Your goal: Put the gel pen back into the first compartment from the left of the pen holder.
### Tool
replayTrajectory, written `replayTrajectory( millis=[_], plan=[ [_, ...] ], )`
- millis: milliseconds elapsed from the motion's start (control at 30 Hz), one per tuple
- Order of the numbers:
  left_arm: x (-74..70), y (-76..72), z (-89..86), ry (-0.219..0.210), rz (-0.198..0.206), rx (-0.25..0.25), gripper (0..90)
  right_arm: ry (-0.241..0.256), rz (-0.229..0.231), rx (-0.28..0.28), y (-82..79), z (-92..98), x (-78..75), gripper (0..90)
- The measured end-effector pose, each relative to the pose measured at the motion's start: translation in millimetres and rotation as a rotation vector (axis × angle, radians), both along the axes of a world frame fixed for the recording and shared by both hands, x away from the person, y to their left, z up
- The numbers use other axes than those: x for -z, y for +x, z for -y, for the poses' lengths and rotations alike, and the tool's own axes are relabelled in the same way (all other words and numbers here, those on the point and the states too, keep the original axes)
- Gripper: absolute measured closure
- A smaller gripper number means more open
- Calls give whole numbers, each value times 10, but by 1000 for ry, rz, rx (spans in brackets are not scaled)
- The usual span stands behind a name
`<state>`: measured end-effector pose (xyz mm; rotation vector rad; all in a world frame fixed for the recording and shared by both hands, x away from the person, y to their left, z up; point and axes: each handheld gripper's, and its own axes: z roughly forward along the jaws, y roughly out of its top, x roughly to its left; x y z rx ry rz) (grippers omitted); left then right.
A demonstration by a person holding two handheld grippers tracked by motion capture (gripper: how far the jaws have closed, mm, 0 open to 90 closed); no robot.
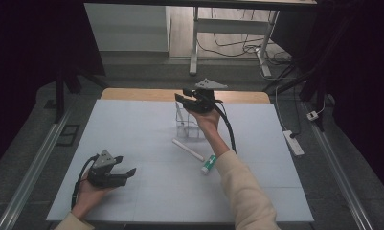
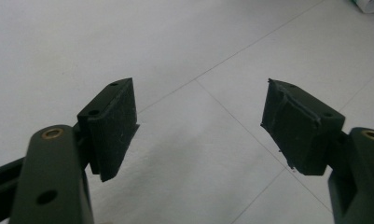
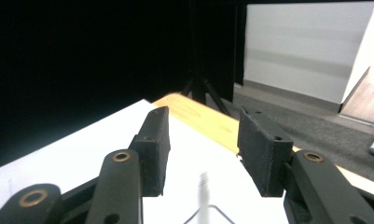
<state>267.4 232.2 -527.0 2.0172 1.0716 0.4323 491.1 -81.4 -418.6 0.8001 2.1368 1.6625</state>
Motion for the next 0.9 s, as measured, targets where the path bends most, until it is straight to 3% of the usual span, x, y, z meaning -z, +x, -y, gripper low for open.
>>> replayTrajectory(
  millis=[100,900],
  plan=[
    [-2,-3,0,0,1,-1,263,-27,-4,-10,-20,28,11,531],
    [-1,-2,3,2,1,-2,263,-100,-41,-56,-215,288,83,512]
  ],
)
